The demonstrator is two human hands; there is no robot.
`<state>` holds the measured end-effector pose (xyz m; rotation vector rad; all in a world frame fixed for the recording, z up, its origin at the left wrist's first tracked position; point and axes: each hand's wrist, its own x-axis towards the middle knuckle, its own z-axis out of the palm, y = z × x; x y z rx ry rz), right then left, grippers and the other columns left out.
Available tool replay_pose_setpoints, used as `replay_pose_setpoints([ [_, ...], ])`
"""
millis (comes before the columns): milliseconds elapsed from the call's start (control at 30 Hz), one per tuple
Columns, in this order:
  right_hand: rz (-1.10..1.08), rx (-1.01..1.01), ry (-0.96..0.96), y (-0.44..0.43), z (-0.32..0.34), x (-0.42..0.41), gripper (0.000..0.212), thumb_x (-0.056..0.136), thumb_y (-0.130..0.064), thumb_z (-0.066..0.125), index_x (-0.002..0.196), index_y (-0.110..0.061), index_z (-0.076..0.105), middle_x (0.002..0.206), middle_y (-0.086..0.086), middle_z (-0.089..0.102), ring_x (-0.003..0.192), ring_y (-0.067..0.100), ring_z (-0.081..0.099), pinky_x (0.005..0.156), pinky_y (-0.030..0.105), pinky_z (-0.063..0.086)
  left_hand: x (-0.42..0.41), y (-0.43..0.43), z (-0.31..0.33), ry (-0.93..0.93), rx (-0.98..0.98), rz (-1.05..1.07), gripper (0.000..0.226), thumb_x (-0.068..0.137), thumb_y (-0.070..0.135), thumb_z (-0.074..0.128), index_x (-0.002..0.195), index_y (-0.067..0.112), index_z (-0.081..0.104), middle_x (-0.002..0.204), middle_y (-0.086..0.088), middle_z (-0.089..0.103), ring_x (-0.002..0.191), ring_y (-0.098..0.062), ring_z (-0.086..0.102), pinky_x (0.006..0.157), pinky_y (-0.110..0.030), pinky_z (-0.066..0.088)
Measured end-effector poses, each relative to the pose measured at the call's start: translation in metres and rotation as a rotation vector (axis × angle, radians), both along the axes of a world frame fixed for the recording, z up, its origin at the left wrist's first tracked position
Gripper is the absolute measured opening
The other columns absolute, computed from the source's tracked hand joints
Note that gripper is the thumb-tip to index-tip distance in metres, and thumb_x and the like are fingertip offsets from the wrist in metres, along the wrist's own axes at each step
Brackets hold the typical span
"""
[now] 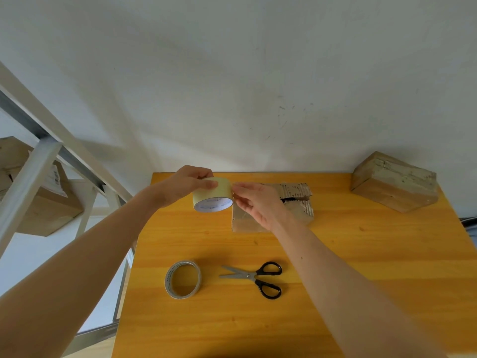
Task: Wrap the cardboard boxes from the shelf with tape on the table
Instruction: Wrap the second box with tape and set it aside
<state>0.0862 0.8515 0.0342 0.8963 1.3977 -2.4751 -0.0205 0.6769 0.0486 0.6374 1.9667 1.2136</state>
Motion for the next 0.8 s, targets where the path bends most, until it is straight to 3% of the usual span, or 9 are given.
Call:
replay_pose_setpoints([
  [133, -0.025, 0.083, 0.037, 0.005, -0.001, 0.002, 0.01, 0.084, 0.0, 0.066, 0.093, -0.003, 0.069, 0.094, 0.01, 0.069, 0.094, 0.023, 0.064, 0.082, 0.027, 0.053, 0.0, -0.002, -0.002, -0.067, 0.034, 0.021, 0.039, 0.068, 0.045, 0.068, 0.052, 0.022, 0.042, 0.056, 0.01, 0.035, 0.055, -0.008, 0.033, 0.056, -0.022, 0.026],
  [267, 0.087, 0.151, 0.02, 0.018, 0.007, 0.005, 0.012, 0.084, 0.003, 0.065, 0.095, 0.004, 0.066, 0.088, 0.014, 0.067, 0.085, 0.024, 0.066, 0.085, 0.035, 0.057, -0.004, -0.003, -0.004, 0.174, -0.178, 0.031, 0.05, 0.083, 0.038, 0.069, 0.053, 0.015, 0.035, 0.044, 0.013, 0.028, 0.045, -0.005, 0.028, 0.052, -0.021, 0.022],
  [433, 0.039, 0.146, -0.027, 0.029, 0.015, 0.004, 0.007, 0.086, 0.006, 0.062, 0.092, 0.004, 0.064, 0.078, 0.015, 0.064, 0.072, 0.021, 0.066, 0.074, 0.034, 0.059, -0.002, 0.002, -0.003, 0.061, -0.103, -0.023, 0.038, 0.064, 0.052, 0.068, 0.049, 0.023, 0.047, 0.048, 0.014, 0.036, 0.048, -0.003, 0.032, 0.05, -0.015, 0.026],
  [500, 0.002, 0.148, -0.049, 0.037, 0.016, 0.004, 0.008, 0.085, 0.007, 0.061, 0.092, 0.003, 0.063, 0.08, 0.015, 0.064, 0.073, 0.022, 0.066, 0.076, 0.035, 0.059, -0.006, -0.001, -0.007, 0.174, -0.159, -0.027, 0.049, 0.066, 0.055, 0.07, 0.048, 0.019, 0.042, 0.045, 0.013, 0.03, 0.046, -0.005, 0.028, 0.05, -0.019, 0.024],
  [600, -0.009, 0.216, -0.087, 0.054, 0.018, 0.006, 0.01, 0.084, 0.006, 0.062, 0.093, 0.002, 0.064, 0.081, 0.014, 0.065, 0.075, 0.022, 0.066, 0.08, 0.037, 0.058, -0.008, -0.008, -0.016, 0.378, -0.283, -0.003, 0.058, 0.077, 0.047, 0.07, 0.049, 0.015, 0.031, 0.044, 0.01, 0.021, 0.044, -0.009, 0.022, 0.048, -0.022, 0.02],
  [800, -0.103, 0.292, -0.102, 0.081, 0.011, 0.016, 0.015, 0.082, 0.004, 0.066, 0.096, 0.002, 0.065, 0.084, 0.012, 0.064, 0.078, 0.02, 0.065, 0.077, 0.033, 0.059, -0.01, 0.0, -0.019, 0.399, -0.272, -0.019, 0.052, 0.086, 0.033, 0.065, 0.048, 0.016, 0.034, 0.043, 0.01, 0.024, 0.042, -0.007, 0.027, 0.049, -0.02, 0.021],
])
